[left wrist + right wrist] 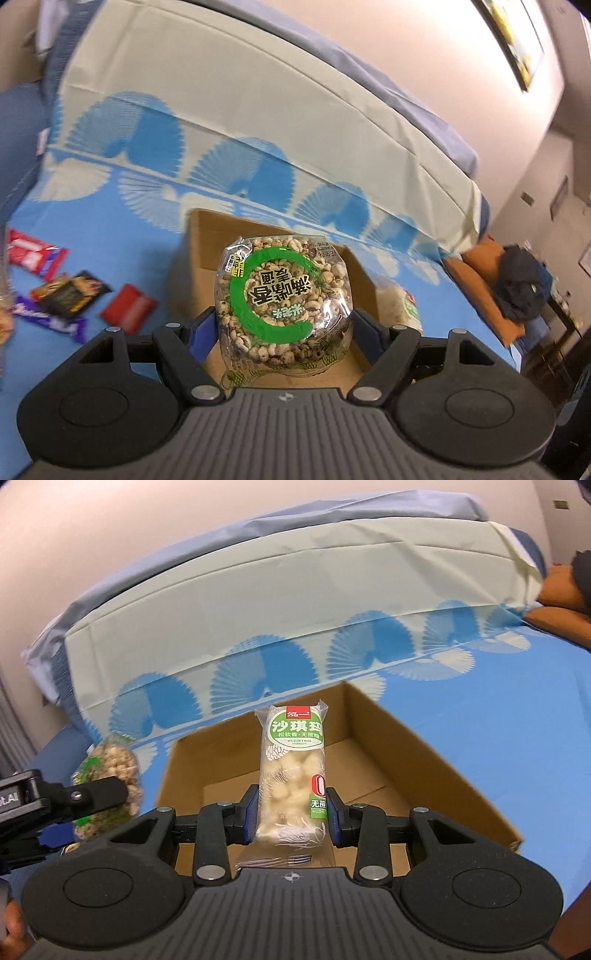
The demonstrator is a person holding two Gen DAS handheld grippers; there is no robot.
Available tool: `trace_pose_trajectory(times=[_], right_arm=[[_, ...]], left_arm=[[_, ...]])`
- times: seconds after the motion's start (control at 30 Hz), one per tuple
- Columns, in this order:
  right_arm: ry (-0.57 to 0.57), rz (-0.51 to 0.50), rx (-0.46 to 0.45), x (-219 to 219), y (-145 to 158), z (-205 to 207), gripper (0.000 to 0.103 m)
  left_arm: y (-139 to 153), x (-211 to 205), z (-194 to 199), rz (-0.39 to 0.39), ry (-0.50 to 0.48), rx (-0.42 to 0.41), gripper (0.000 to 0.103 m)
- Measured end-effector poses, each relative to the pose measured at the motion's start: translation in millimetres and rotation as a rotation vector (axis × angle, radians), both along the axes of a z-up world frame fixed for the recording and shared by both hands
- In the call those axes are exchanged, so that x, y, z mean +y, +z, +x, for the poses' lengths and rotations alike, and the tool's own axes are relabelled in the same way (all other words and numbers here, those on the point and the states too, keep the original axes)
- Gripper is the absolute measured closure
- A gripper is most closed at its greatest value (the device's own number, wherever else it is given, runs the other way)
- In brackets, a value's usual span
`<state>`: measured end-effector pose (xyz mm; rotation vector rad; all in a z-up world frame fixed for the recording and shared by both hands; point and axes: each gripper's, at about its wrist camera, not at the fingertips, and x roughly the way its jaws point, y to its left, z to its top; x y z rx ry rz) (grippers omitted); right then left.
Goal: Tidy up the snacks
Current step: 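Carry both packs over the box and open both grippers to drop them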
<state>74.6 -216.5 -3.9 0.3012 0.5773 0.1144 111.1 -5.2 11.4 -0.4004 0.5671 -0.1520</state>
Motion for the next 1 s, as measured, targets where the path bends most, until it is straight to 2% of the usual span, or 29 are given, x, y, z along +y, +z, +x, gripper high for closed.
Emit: trace_pose_trajectory(times=[0.2,0.53,0.6,0.67,0.73,0.83,0.9,0.93,1.0], right_arm=[[-0.049,0.018,0.011,-18.0,-3.1,-2.0,0.066],[-0.065,0.017,0.025,-23.2,-3.0,0.1,0.065],[-0.081,0.003,0.029,-21.7,-1.4,0.8,0.063],[-0.09,-0.006,0.028,-21.5,-1.1,1.0,0.047],[-0.097,-0.02,0.027,-20.9,-2.1,0.5,0.043],[-0.095,-0.035,0.03,-18.5,-3.7,0.3,0.042],[-0.093,-0.043,0.032,-16.7,-4.7,0.0,0.042],[-0.091,-0.047,0.031,-15.9,-5.1,-0.4,0.042],[-0.084,-0.059,0.03,-13.0,-5.8,-1.1,0.042]], left_arm=[[2.7,-30.9,16.2,0.022,-0.049,-0.003,0.022],[13.2,-50.8,28.3,0.048,-0.1,-0.015,0.022],[11.4,-53.1,27.6,0.067,-0.103,-0.018,0.018],[9.4,-52.8,22.8,0.086,-0.104,-0.031,0.016],[5.8,-48.3,15.2,0.1,-0.103,-0.041,0.016],[-2.0,-32.2,-0.5,0.106,-0.087,-0.048,0.016],[-9.9,-13.5,-14.9,0.103,-0.076,-0.049,0.017],[-13.5,-4.1,-21.5,0.101,-0.072,-0.048,0.022],[-24.0,20.2,-36.7,0.113,-0.068,-0.035,0.037]])
